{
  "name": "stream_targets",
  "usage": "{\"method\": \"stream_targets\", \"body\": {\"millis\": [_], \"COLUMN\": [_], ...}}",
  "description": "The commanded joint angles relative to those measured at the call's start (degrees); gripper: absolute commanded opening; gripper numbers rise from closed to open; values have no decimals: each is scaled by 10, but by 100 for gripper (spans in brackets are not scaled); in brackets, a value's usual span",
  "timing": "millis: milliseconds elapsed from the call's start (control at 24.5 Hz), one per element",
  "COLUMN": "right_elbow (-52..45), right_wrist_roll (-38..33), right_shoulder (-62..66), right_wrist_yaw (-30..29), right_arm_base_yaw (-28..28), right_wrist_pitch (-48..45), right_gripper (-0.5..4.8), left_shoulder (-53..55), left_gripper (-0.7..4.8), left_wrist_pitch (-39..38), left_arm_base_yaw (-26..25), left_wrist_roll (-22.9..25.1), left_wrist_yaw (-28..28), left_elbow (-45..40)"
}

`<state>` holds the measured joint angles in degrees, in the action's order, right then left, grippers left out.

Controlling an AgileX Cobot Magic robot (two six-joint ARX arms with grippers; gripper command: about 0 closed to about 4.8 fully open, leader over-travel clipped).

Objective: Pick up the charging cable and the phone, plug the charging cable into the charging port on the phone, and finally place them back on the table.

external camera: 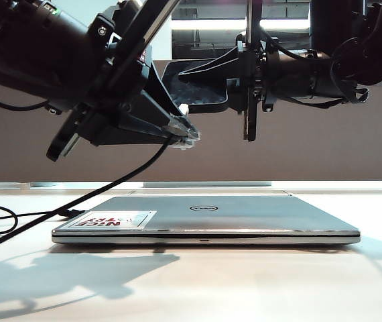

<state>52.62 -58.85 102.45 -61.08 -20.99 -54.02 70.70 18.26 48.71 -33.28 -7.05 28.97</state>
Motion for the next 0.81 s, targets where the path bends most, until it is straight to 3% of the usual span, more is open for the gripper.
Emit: {"method": "stream_targets", "body": {"millis": [41,815], "right_elbow": [4,3], "right_wrist_roll": [-17,-26], "right_shoulder": [-5,-5], "right_wrist_yaw": [-1,-10], "right_arm_base_yaw": [-4,-4], "right_wrist_pitch": [-38,-43], "right_gripper": [-1,-1], "left_shoulder": [-1,-1], "left_gripper": [-7,-7], "left_wrist_pitch": [11,42], "left_arm_base_yaw": [2,2], "left_wrist_roll": [-2,-2], "left_wrist_yaw": [-1,-1], "left_elbow": [0,0]}}
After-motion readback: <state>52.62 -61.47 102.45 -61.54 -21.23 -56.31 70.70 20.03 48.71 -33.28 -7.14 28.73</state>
